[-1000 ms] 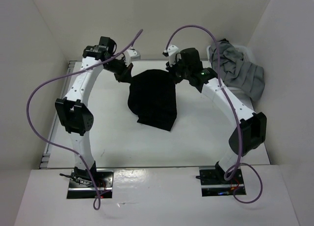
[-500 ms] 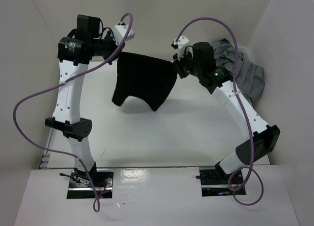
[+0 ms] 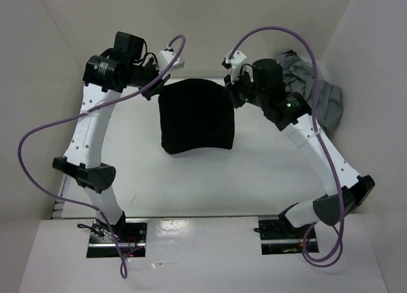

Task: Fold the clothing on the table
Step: Flatten the skirt out

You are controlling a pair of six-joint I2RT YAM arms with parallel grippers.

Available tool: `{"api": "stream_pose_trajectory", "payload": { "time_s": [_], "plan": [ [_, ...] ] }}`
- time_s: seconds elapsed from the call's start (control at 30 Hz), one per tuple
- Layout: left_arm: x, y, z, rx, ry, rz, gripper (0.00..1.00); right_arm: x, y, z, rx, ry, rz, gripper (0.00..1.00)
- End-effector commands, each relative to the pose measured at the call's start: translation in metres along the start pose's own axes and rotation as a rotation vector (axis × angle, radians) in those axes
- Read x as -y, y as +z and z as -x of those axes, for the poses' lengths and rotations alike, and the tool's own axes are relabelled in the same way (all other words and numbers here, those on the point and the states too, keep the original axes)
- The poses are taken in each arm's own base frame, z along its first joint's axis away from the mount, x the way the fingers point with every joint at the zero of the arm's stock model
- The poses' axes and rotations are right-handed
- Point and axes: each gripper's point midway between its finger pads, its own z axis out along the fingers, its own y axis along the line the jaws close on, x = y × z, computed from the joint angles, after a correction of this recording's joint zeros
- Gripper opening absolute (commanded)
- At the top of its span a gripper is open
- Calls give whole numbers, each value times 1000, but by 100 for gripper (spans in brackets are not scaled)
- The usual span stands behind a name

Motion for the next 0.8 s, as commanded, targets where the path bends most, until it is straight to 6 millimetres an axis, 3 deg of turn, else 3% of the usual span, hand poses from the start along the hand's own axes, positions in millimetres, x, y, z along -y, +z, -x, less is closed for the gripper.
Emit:
{"api": "stream_pose_trajectory", "payload": {
  "time_s": [0.0,0.07,0.2,0.23,0.27,0.33,0.37,0.4,0.43,0.47,0.57,0.6,0.67,0.7,0.77],
  "plan": [
    [23,-50,21,102,44,36,0,-29,-46,45,116,-56,49,0],
    [30,-53,19,104,59,28,0,-41,-63,55,156,-67,91,0],
    [50,-81,27,204,93,36,0,-58,-90,61,195,-118,179,0],
    [56,-85,28,221,105,35,0,-63,-93,53,177,-144,210,0],
    [61,-104,34,283,126,58,0,-72,-103,53,194,-158,256,0],
    [78,-97,20,285,130,16,0,-82,-108,43,189,-185,307,0],
    [83,-116,24,354,156,47,0,-89,-116,41,198,-187,338,0],
    [89,-118,19,366,160,42,0,-92,-115,37,191,-184,354,0],
    [99,-105,5,346,162,0,0,-92,-114,31,182,-191,357,0],
    [106,-114,1,368,179,1,0,-95,-113,27,174,-188,372,0],
    [122,-95,-25,336,182,-56,1,-98,-100,7,133,-175,383,0],
    [123,-87,-31,321,175,-67,1,-99,-89,-6,97,-163,393,0],
    [126,-74,-40,303,167,-79,1,-99,-75,-15,86,-160,397,0],
    [128,-56,-53,262,149,-108,1,-102,-61,-33,40,-134,409,0],
    [126,-34,-60,235,137,-126,1,-99,-42,-44,18,-129,396,0]
  ]
}}
